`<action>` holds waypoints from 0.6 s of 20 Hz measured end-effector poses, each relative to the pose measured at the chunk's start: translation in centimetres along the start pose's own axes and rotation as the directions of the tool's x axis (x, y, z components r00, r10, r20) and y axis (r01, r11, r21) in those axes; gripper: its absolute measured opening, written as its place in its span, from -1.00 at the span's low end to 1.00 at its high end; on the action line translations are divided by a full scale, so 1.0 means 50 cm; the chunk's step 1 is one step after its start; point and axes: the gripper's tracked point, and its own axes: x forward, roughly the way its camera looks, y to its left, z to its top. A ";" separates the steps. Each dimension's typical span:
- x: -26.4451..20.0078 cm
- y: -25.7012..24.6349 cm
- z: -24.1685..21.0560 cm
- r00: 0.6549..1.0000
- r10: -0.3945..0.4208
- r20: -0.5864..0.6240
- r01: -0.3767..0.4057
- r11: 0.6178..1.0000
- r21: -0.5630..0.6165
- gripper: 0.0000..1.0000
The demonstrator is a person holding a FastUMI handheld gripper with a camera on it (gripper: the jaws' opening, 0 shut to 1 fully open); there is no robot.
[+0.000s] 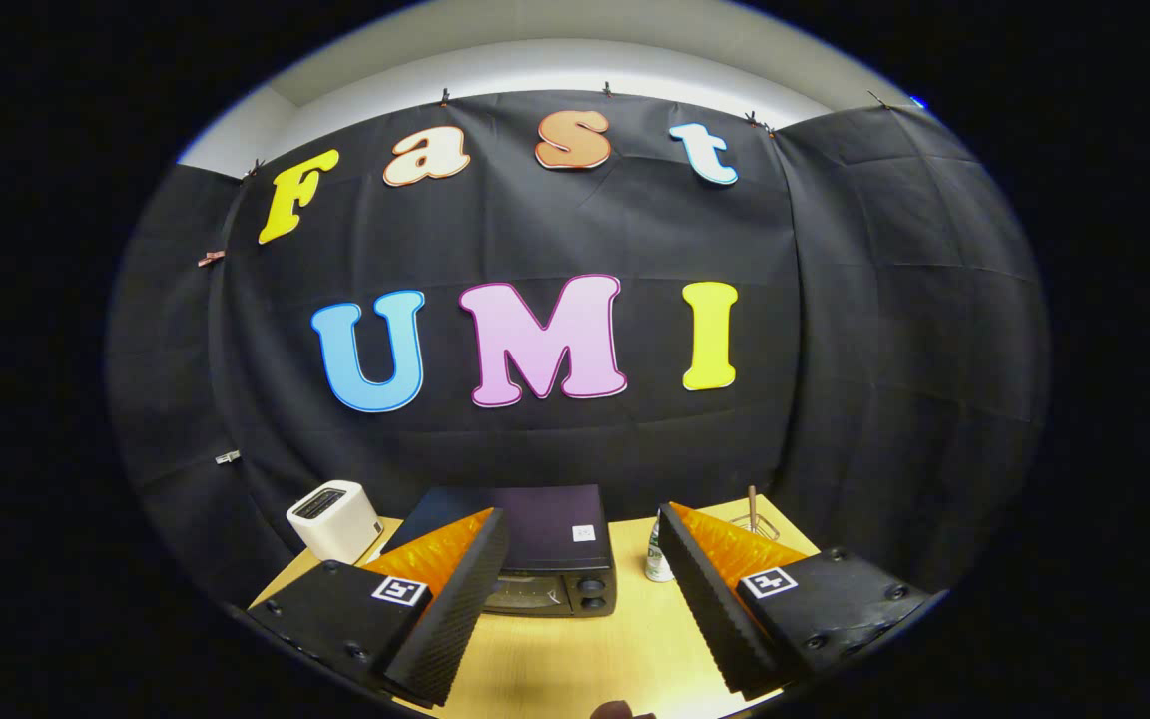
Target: Open the toaster oven, put the food inside, and close the toaster oven door.
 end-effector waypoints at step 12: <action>-0.131 -0.147 0.118 0.980 0.011 0.197 -0.009 1.000 -0.010 0.95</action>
